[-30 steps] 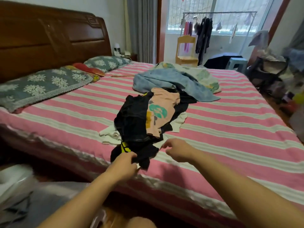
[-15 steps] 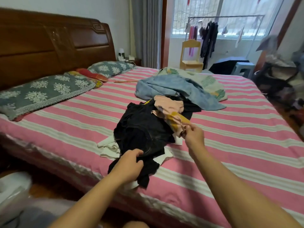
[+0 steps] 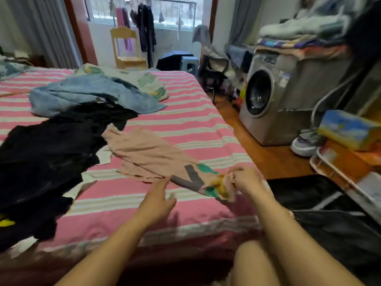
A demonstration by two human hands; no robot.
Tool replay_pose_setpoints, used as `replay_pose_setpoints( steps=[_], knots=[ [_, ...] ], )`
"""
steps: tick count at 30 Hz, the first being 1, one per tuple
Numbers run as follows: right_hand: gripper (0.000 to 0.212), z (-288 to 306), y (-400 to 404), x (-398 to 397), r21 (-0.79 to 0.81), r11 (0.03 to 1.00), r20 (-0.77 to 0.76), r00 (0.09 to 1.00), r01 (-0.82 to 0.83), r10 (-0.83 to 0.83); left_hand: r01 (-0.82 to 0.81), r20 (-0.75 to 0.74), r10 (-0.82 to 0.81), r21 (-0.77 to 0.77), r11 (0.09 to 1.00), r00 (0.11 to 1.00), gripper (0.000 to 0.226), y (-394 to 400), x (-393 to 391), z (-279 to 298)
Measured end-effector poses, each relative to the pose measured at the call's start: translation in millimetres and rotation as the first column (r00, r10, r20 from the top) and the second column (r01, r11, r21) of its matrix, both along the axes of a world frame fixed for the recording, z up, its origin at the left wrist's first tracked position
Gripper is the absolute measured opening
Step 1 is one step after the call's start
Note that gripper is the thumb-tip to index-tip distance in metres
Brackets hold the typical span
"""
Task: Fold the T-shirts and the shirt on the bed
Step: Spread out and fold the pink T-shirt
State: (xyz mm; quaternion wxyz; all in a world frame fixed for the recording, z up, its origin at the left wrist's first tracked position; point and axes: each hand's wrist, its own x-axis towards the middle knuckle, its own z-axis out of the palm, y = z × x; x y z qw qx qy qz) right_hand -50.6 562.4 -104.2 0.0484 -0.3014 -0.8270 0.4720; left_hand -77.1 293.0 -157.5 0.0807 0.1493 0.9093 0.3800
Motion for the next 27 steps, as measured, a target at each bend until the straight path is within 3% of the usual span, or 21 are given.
replay_pose_setpoints(
  steps=[2, 5, 7, 9, 11, 13, 15, 16, 18, 20, 23, 25, 27],
  knots=[
    [0.017, -26.9, 6.1, 12.9, 0.081, 0.995, 0.056, 0.996, 0.061, -0.066, 0.005, 0.032, -0.002, -0.078, 0.997, 0.999, 0.067, 6.0, 12.0, -23.5],
    [0.046, -61.1, 15.4, 12.8, 0.051, 0.997, 0.014, 0.998, 0.065, -0.065, -0.031, 0.000, 0.031, -0.162, 0.986, 1.000, 0.068, -3.1, 11.2, -44.2],
    [0.064, -65.8, 22.0, 4.8, 0.139, 0.983, -0.040, 0.993, 0.119, -0.114, -0.072, -0.023, 0.070, -0.143, 0.987, 0.997, 0.060, -14.7, 2.9, -48.3],
    [0.059, -70.5, 29.2, 2.3, 0.297, 0.950, 0.041, 0.992, 0.101, -0.118, -0.084, -0.031, 0.080, -0.152, 0.985, 0.996, 0.053, -19.6, -1.8, -45.2],
    [0.054, -69.3, 36.3, 2.4, 0.331, 0.944, 0.123, 0.992, -0.009, -0.034, -0.055, -0.023, 0.052, -0.178, 0.983, 0.998, 0.047, -12.8, 1.5, -36.6],
    [0.030, -60.2, 39.0, 4.5, 0.250, 0.968, 0.027, 1.000, 0.009, -0.017, -0.025, -0.024, 0.023, -0.075, 0.997, 0.999, 0.042, 0.8, 14.3, -26.2],
    [0.028, -32.8, 26.2, 15.6, -0.043, 0.999, -0.169, 0.986, -0.022, 0.014, 0.041, -0.129, -0.043, -0.014, 0.999, 0.991, 0.048, 14.5, 28.6, -14.1],
    [0.025, -18.6, 14.9, 26.6, -0.233, 0.963, -0.265, 0.962, -0.134, 0.070, 0.117, -0.201, -0.115, -0.002, 0.993, 0.973, 0.056, 19.0, 33.8, -11.5],
    [0.017, 5.0, -12.1, 49.8, -0.532, 0.731, -0.447, 0.875, -0.428, 0.187, 0.278, -0.294, -0.245, 0.073, 0.958, 0.924, 0.076, 31.8, 43.3, -1.0],
    [0.026, 18.0, -36.0, 67.5, -0.652, 0.492, -0.549, 0.807, -0.577, 0.219, 0.349, -0.325, -0.282, 0.171, 0.921, 0.903, 0.086, 44.1, 50.2, 9.3],
    [0.033, 22.7, -45.4, 71.2, -0.713, 0.336, -0.628, 0.774, -0.615, 0.084, 0.199, -0.434, -0.039, 0.329, 0.923, 0.900, 0.051, 49.8, 54.6, 20.1],
    [0.032, 20.3, -39.5, 61.2, -0.714, 0.383, -0.635, 0.773, -0.585, -0.002, 0.050, -0.402, 0.124, 0.397, 0.916, 0.907, 0.041, 42.0, 50.6, 30.0],
    [0.041, 13.6, -34.9, 48.2, -0.708, 0.507, -0.608, 0.790, -0.492, -0.082, -0.061, -0.257, 0.181, 0.415, 0.908, 0.949, 0.028, 31.4, 43.0, 36.9]
  ],
)
